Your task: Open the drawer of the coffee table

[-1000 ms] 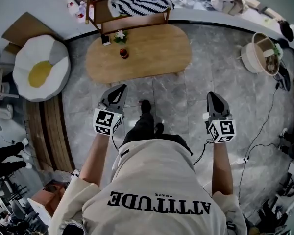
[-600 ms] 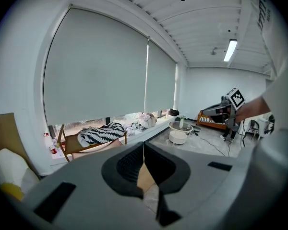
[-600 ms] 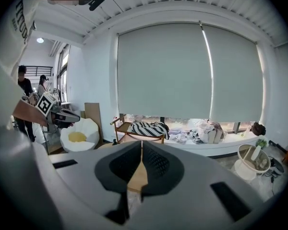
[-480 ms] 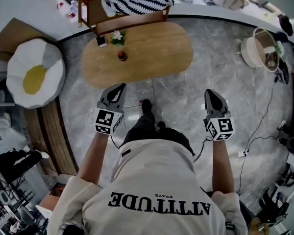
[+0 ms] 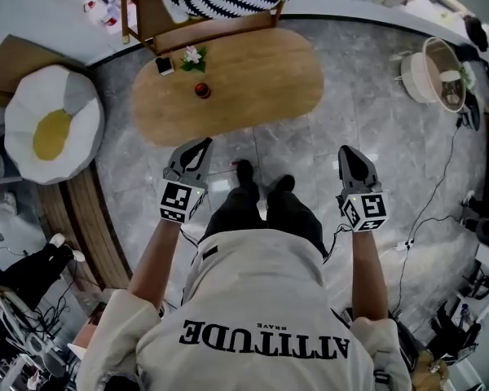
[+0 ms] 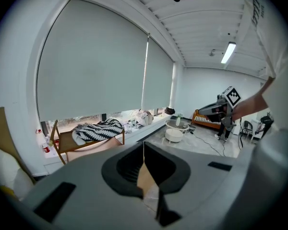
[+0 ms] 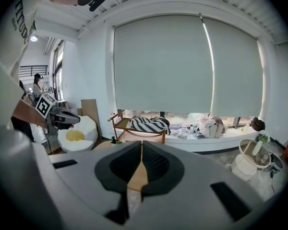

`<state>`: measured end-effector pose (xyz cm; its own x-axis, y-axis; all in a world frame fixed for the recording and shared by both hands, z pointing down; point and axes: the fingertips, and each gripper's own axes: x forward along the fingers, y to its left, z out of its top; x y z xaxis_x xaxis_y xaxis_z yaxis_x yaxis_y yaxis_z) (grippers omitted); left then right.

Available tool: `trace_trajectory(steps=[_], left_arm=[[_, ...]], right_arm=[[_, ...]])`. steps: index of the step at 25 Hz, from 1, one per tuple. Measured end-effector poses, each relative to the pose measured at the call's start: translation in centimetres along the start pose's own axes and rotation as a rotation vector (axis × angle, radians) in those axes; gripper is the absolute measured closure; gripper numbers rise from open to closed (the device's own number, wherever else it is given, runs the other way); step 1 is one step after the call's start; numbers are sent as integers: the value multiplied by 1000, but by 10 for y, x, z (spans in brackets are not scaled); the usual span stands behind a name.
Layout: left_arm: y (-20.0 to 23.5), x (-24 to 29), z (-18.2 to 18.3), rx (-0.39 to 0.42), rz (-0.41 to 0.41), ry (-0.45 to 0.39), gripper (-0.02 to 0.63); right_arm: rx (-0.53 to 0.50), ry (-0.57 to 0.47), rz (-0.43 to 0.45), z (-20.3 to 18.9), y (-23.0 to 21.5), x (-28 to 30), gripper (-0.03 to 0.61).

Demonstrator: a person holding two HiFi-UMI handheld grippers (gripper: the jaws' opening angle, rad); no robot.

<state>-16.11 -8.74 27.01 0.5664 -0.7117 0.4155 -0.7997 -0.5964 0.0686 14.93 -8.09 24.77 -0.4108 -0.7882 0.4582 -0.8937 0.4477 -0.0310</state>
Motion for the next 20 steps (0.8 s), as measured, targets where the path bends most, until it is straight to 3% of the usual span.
trace_trajectory(steps=[10,20], left_arm=[[0,23,-5,-96,17,-28,592],[-34,54,-8,-116,73,-38,592]], right_arm=[[-19,31,82,-12,-10,28,558],[-62,65,183,-30,-43,45,558]])
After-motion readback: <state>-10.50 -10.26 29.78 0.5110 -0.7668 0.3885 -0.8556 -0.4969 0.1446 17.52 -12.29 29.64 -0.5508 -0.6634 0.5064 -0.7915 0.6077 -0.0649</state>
